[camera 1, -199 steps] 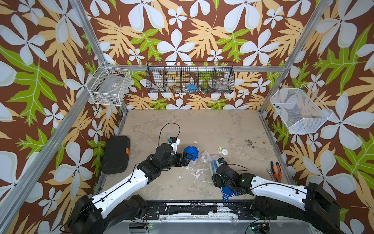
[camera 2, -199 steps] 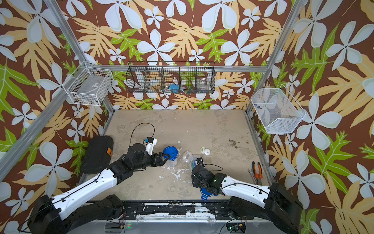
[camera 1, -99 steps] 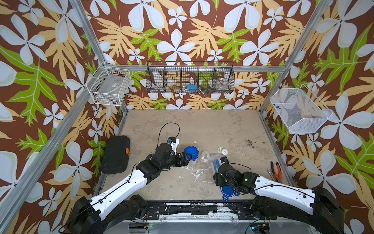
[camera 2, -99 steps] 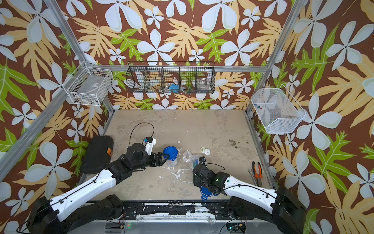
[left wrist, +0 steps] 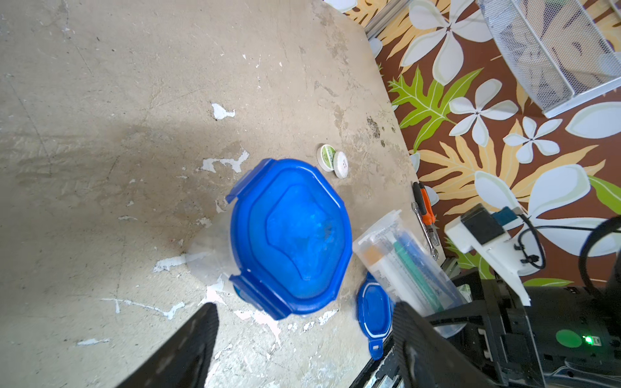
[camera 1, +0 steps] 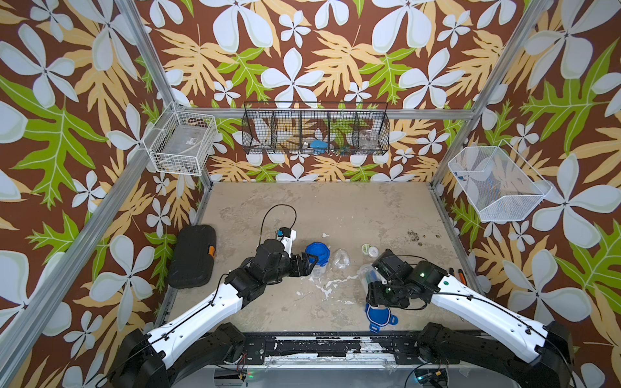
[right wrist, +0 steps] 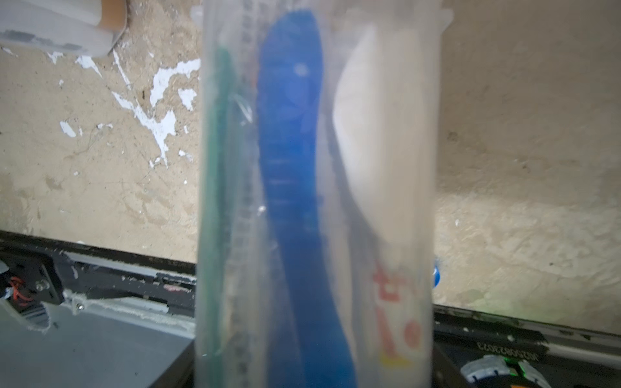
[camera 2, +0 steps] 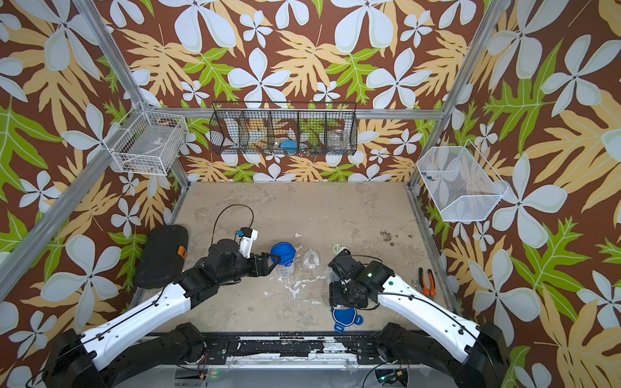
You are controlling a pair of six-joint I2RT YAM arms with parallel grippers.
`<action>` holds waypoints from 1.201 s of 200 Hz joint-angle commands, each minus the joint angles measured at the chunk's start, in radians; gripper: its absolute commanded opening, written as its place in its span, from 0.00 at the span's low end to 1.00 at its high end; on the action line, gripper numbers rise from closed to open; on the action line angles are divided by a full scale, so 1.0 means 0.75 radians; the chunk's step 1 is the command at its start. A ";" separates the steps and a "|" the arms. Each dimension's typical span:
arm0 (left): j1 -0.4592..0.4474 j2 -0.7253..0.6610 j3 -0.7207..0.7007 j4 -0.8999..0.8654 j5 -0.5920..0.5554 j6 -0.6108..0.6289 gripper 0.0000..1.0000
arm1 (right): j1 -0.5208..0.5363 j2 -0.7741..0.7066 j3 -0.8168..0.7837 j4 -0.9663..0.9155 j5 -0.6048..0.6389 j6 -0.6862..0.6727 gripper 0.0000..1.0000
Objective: Take out toiletry kits
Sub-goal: 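Pour the toiletry kits out of the container.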
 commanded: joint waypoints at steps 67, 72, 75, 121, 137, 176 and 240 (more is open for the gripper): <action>0.001 -0.049 -0.048 0.091 -0.013 -0.023 0.84 | -0.239 0.264 0.340 -0.314 -0.186 -0.325 0.15; 0.002 -0.051 -0.052 0.093 -0.013 -0.025 0.84 | -0.239 0.269 0.361 -0.320 -0.181 -0.325 0.15; 0.002 -0.053 -0.054 0.096 -0.013 -0.027 0.84 | -0.239 0.272 0.368 -0.320 -0.180 -0.324 0.15; 0.001 -0.045 -0.062 0.116 -0.001 -0.031 0.84 | -0.239 0.353 0.112 -0.237 -0.198 -0.372 0.08; 0.002 -0.052 -0.066 0.117 -0.007 -0.031 0.84 | -0.239 0.353 0.238 -0.325 -0.132 -0.389 0.08; 0.002 -0.076 -0.082 0.124 -0.011 -0.036 0.84 | -0.239 0.370 0.394 -0.437 -0.009 -0.405 0.06; 0.002 -0.086 -0.103 0.142 -0.016 -0.040 0.85 | -0.130 0.494 0.383 -0.422 0.325 -0.425 0.07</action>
